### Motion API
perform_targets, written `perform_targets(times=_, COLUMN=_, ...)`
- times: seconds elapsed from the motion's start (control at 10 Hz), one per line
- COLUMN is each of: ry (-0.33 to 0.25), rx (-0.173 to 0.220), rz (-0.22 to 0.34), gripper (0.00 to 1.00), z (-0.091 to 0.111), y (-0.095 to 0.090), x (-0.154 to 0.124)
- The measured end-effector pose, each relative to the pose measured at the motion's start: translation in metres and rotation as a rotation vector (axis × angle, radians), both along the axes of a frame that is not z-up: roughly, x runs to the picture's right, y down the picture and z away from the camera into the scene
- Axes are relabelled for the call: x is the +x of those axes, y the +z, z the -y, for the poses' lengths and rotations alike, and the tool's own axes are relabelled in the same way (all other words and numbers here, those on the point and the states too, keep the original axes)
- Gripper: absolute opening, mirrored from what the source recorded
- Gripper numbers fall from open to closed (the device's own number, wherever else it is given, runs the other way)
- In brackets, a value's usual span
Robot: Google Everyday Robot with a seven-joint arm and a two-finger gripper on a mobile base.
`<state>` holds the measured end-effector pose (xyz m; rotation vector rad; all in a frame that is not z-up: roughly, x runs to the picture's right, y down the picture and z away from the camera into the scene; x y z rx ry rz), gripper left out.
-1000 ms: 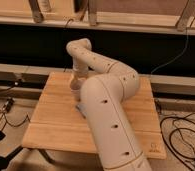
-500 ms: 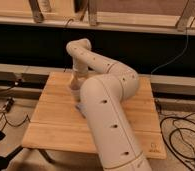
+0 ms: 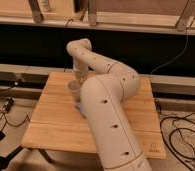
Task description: Pick up the ceramic cup
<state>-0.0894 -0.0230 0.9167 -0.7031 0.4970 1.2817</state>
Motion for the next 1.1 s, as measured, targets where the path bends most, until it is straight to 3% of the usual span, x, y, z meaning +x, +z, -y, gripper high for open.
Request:
perform_targets(times=0.1, ry=0.003, rx=0.003, rz=0.002, gripper=0.02, z=0.002, y=-0.002, x=-0.001)
perform_targets(times=0.3, ry=0.018, rx=0.023, rz=0.013, gripper=0.0, z=0.014, y=-0.009, x=-0.006)
perform_targets(times=0.6, ry=0.034, rx=0.094, rz=0.031, gripper=0.0, z=0.048, y=-0.029, x=-0.009)
perform_targets(times=0.9, ry=0.074, rx=0.192, rz=0.021, gripper=0.0, z=0.088, y=-0.059, x=0.004)
perform_targets(times=1.1, ry=0.083, rx=0.202, rz=0.015, gripper=0.0, z=0.092, y=-0.062, x=0.009)
